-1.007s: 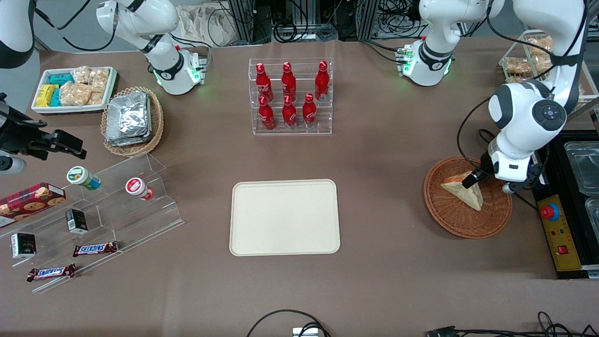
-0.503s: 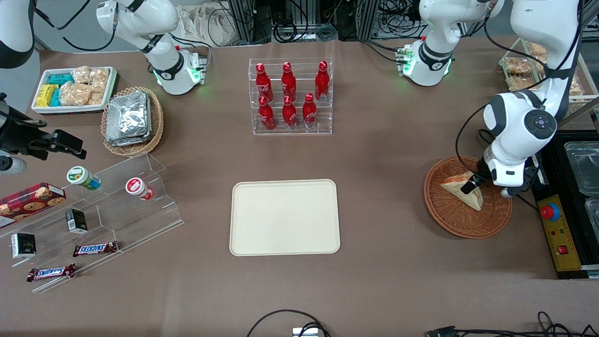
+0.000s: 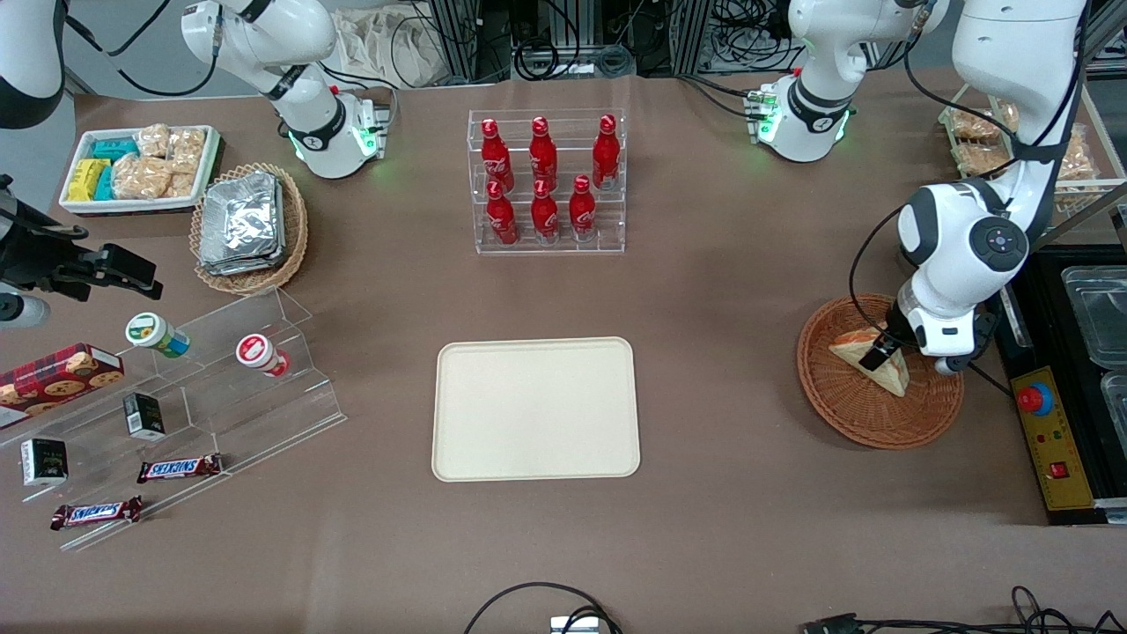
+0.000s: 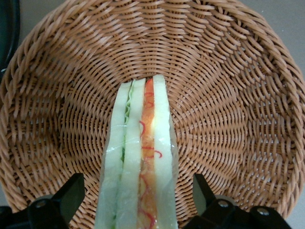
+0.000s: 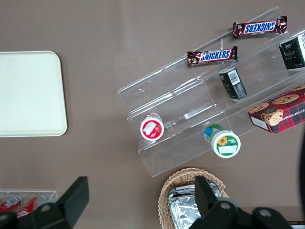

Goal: Place sandwich from basket to tray
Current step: 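Close the left gripper on the sandwich's crust edge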

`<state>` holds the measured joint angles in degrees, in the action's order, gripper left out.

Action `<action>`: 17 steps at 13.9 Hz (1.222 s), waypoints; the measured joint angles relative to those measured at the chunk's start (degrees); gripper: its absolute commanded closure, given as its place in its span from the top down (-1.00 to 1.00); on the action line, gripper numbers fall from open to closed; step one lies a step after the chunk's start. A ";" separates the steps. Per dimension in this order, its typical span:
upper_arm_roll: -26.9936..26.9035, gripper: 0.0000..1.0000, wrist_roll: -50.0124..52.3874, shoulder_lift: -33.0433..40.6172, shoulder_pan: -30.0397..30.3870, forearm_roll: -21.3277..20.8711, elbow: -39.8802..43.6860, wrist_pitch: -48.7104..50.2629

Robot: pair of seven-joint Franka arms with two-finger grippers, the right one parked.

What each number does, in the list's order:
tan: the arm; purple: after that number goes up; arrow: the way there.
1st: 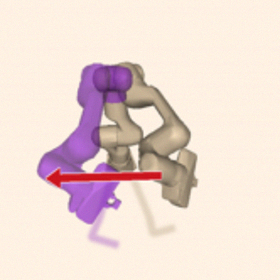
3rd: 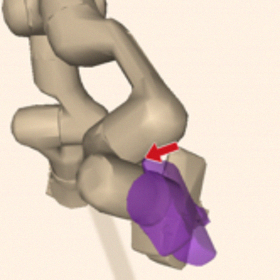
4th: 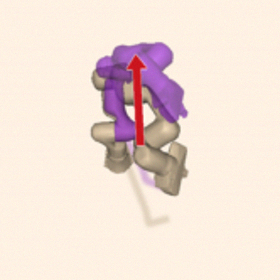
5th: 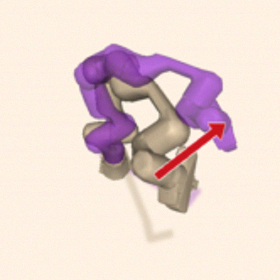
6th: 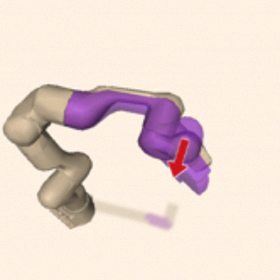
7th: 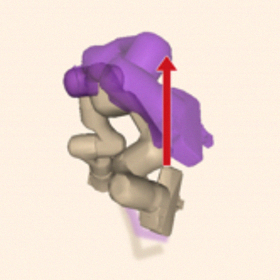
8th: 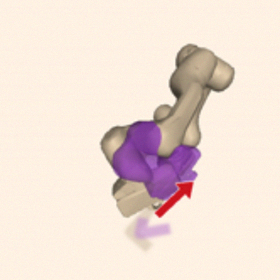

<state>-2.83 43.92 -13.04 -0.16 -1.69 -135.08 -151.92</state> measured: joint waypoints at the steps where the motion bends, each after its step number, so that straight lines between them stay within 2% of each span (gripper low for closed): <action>1: 0.00 -0.11 0.06 -0.15 -0.02 0.00 0.00 -0.08; 2: 0.00 -0.42 0.07 -0.28 -0.04 0.00 0.00 -0.09; 3: 0.01 -0.60 0.07 -0.37 -0.05 0.00 0.00 -0.10; 4: 0.04 -0.65 0.07 -0.42 -0.08 -0.02 -0.01 -0.10; 10: 0.29 -0.66 -0.82 0.71 -1.53 -0.53 0.11 0.82; 12: 0.39 -0.66 -1.92 2.59 -2.42 -2.17 0.49 3.03; 14: 0.50 -0.66 -4.61 5.12 -2.61 -4.01 1.27 6.95; 17: 0.80 -0.66 -10.42 8.23 -2.58 -4.22 2.86 10.99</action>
<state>-2.02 33.50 -4.81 -2.75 -5.91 -132.22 -140.93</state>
